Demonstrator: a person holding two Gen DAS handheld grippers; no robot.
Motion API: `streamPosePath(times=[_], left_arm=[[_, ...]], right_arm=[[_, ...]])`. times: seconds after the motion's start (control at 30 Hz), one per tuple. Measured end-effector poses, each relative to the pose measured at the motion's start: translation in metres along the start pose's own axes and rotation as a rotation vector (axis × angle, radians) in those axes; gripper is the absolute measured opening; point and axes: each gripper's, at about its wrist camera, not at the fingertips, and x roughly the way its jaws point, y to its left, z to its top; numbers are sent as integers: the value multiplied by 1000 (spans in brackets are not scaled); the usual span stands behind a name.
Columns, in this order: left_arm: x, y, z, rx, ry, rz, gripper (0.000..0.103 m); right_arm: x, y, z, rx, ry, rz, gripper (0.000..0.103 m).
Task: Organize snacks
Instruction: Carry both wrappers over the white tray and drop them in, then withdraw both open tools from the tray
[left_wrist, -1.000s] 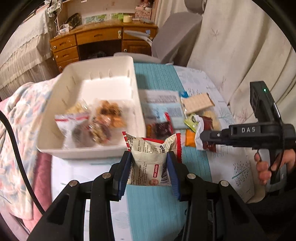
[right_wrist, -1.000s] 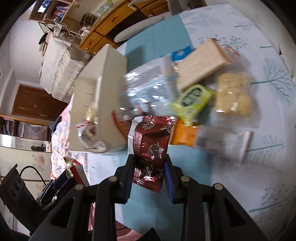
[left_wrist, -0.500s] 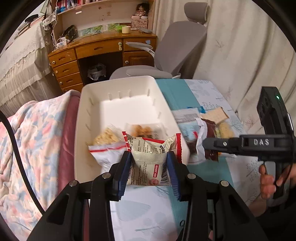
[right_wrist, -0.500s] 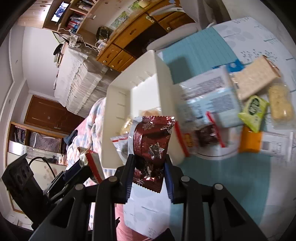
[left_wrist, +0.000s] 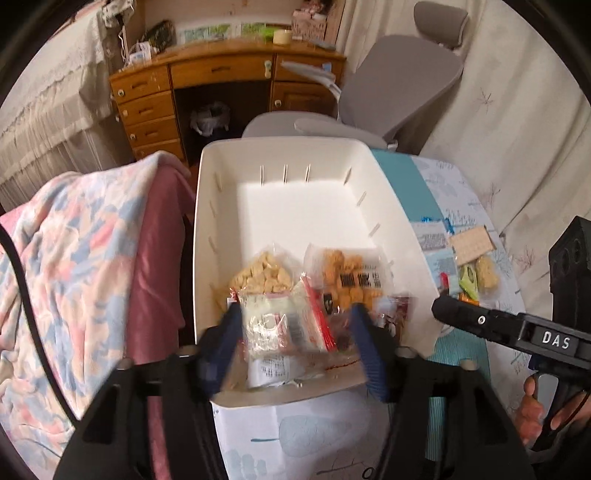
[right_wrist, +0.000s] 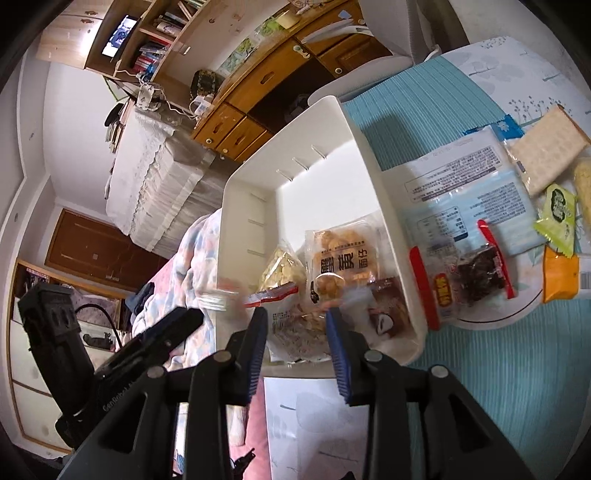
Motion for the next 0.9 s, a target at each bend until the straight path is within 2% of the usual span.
streamPosePath(times=[0.07,0.17,0.5,0.9], left_arm=[[0,2,-1,-1,-1,-7,71],[0,3,-2,-10,0,-22,76],[-11,-11,-9,-59,-8,-84,77],[-17,-69,-30,-137,6,-94,80]], right_arm=[[0,0,-1,-3,-15,-11,48],[-4,-4,-2,5,-32,-19,48],[-37,-23,-13,5,-88,-75,66],[-83,-62,-12,-85,-44,-145,67]])
